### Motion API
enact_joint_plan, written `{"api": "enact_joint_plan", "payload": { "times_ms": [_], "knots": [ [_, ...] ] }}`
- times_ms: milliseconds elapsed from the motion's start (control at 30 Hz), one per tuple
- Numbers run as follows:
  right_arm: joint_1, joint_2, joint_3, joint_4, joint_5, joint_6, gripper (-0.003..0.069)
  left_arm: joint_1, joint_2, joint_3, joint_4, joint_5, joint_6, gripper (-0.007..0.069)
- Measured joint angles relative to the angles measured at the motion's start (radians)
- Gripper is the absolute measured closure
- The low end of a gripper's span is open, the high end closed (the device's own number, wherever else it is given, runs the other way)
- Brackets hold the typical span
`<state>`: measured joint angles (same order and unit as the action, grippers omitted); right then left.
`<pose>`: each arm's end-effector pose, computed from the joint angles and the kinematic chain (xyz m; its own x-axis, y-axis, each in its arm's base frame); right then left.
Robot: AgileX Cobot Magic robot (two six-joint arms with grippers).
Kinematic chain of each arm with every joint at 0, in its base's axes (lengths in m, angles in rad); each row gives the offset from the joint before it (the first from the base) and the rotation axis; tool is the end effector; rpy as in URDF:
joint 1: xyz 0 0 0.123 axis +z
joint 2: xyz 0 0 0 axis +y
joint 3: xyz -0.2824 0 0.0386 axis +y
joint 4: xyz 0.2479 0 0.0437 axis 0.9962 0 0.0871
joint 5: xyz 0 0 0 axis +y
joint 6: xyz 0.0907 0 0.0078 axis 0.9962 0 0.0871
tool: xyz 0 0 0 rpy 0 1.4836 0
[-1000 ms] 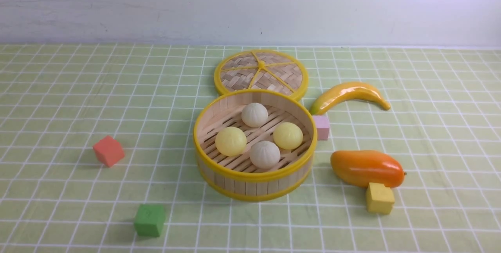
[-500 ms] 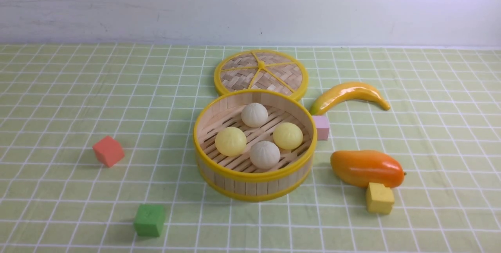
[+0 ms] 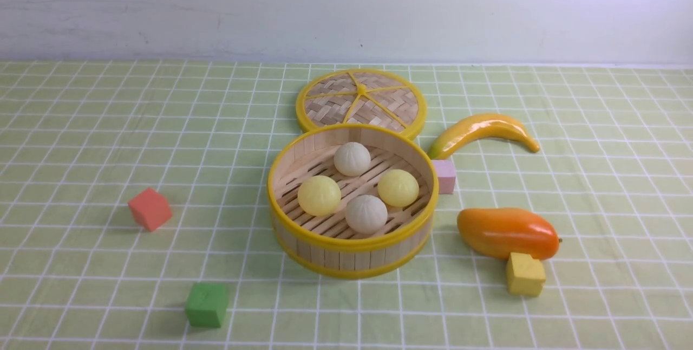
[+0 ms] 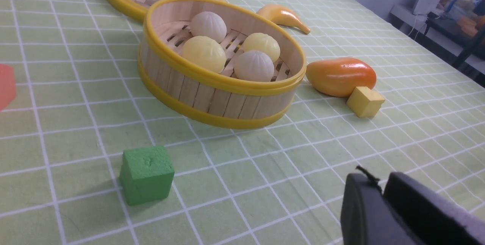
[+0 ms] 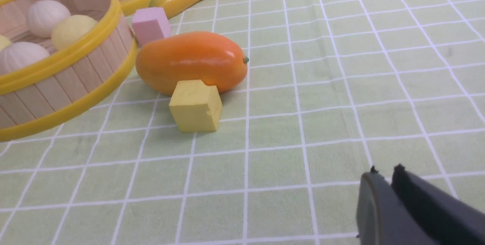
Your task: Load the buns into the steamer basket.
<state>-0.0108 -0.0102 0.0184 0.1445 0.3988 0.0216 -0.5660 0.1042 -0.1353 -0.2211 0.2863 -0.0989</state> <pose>0.0519 0.0045 0.1720 -0.3136 0.1574 -0.9364 0.0061 0.9865 0.1638 0.0470 -0.0365 0.2274 -0.3088 -0.1659 -0.9365 0.5171 0.7971 -0.3118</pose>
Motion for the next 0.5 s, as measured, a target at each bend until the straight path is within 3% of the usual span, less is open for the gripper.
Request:
{"api": "enact_joint_plan", "payload": {
  "times_ms": [333, 433, 500],
  "knots": [
    [0.000, 0.000, 0.000, 0.002, 0.000, 0.000, 0.0594, 0.011, -0.002, 0.015, 0.020, -0.049, 0.000, 0.0541],
    [0.000, 0.000, 0.000, 0.002, 0.001, 0.000, 0.0594, 0.103, -0.004, 0.028, 0.062, -0.134, -0.002, 0.0552],
    [0.000, 0.000, 0.000, 0.002, 0.001, 0.000, 0.0594, 0.232, -0.023, 0.034, 0.072, -0.180, -0.020, 0.0584]
  ]
}}
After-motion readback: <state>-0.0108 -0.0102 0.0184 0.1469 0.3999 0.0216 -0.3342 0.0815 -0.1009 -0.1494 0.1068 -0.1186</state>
